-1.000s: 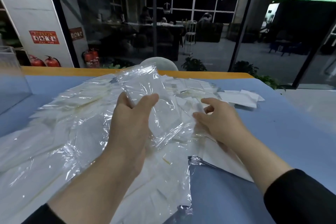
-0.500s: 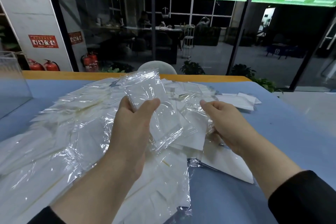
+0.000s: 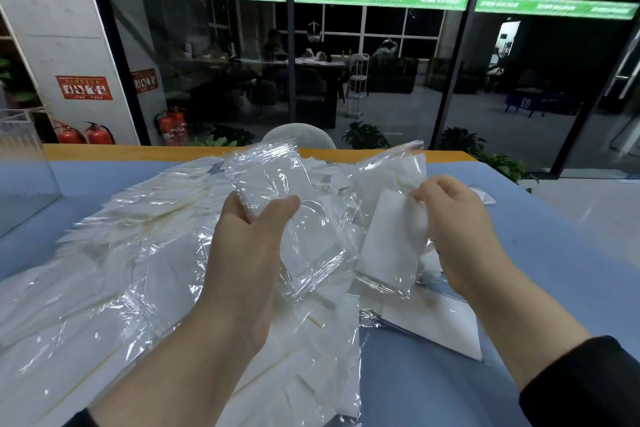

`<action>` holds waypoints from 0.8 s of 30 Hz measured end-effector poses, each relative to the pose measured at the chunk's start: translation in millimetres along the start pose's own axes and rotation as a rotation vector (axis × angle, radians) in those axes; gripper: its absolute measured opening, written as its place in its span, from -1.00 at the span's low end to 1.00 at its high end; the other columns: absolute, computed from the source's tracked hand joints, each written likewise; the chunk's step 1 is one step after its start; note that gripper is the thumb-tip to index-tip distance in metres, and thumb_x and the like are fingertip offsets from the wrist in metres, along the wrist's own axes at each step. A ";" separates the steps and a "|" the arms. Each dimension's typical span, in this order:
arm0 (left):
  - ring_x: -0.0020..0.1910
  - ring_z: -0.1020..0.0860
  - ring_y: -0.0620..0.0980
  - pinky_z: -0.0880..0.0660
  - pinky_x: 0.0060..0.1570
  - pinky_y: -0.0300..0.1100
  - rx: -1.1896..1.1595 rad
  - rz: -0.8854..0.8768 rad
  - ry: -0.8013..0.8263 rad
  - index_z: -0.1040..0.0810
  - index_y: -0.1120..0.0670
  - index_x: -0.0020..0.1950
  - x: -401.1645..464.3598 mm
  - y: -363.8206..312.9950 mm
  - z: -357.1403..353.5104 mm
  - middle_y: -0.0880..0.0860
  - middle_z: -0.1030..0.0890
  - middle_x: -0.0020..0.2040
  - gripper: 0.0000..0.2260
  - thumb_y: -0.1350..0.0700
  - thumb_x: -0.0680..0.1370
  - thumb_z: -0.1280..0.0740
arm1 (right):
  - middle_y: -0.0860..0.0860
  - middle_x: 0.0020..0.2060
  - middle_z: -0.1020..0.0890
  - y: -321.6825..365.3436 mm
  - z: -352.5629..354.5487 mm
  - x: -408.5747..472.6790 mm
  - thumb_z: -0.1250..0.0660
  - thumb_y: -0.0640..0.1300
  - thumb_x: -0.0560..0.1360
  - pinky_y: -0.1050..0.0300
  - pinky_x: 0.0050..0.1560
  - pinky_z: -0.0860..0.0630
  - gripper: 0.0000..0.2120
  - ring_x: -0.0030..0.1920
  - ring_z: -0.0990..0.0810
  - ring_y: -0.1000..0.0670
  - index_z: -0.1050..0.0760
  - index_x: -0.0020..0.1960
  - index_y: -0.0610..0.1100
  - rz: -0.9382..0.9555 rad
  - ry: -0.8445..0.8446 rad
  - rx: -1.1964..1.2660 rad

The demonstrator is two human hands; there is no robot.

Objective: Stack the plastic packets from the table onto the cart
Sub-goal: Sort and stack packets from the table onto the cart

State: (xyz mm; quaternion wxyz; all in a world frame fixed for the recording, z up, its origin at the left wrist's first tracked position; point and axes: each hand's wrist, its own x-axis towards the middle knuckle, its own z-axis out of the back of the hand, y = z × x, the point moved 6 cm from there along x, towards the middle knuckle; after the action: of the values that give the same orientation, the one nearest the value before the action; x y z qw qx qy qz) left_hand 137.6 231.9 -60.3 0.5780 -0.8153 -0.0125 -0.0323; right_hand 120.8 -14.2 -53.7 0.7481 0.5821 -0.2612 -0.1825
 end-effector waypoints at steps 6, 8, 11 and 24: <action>0.04 -0.68 0.22 -0.54 0.19 0.32 -0.021 -0.022 -0.007 -0.59 -0.07 -0.01 -1.1 -2.9 1.3 0.16 -0.69 0.04 -0.87 0.04 0.50 -0.48 | -0.03 -0.32 -0.60 6.9 -13.6 -7.6 -0.29 -0.11 0.55 0.11 -0.33 -0.35 -0.93 -0.38 -0.45 -0.01 -0.47 -0.08 -0.10 0.093 0.195 -0.211; -0.07 -0.68 0.13 -0.55 0.18 0.30 -0.027 -0.024 -0.004 -0.59 -0.08 -0.02 -0.9 -2.6 0.9 0.11 -0.71 -0.04 -0.89 0.05 0.50 -0.47 | -0.01 -0.25 -0.69 4.7 -23.0 -13.3 -0.35 -0.09 0.54 0.06 -0.32 -0.48 -0.98 -0.37 -0.59 -0.04 -0.52 -0.05 0.00 0.079 0.267 -0.209; -0.10 -0.68 0.06 -0.56 0.18 0.26 -0.023 -0.029 -0.001 -0.59 -0.09 -0.04 -0.8 -2.5 -0.2 0.05 -0.71 -0.08 -0.91 0.07 0.52 -0.46 | 0.01 -0.22 -0.71 8.6 -29.2 -18.5 -0.42 0.02 0.54 0.00 -0.22 -0.61 -0.88 -0.25 -0.68 -0.04 -0.61 -0.02 -0.02 0.132 0.283 -0.263; -0.01 -0.67 0.24 -0.57 0.13 0.28 0.000 -0.054 -0.039 -0.57 -0.14 -0.12 -0.1 -3.9 3.8 0.15 -0.69 -0.01 -0.85 -0.07 0.39 -0.50 | -0.03 -0.18 -0.72 36.1 -0.1 -21.6 -0.37 -0.15 0.59 0.09 -0.15 -0.58 -0.88 -0.18 -0.65 0.03 -0.68 -0.05 -0.04 0.224 0.042 0.234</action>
State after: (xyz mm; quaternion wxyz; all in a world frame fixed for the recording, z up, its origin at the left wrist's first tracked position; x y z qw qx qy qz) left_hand 137.5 236.7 -57.9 0.5767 -0.8150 -0.0461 -0.0319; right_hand 102.5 7.6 -22.7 0.6960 0.6362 -0.3285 -0.0539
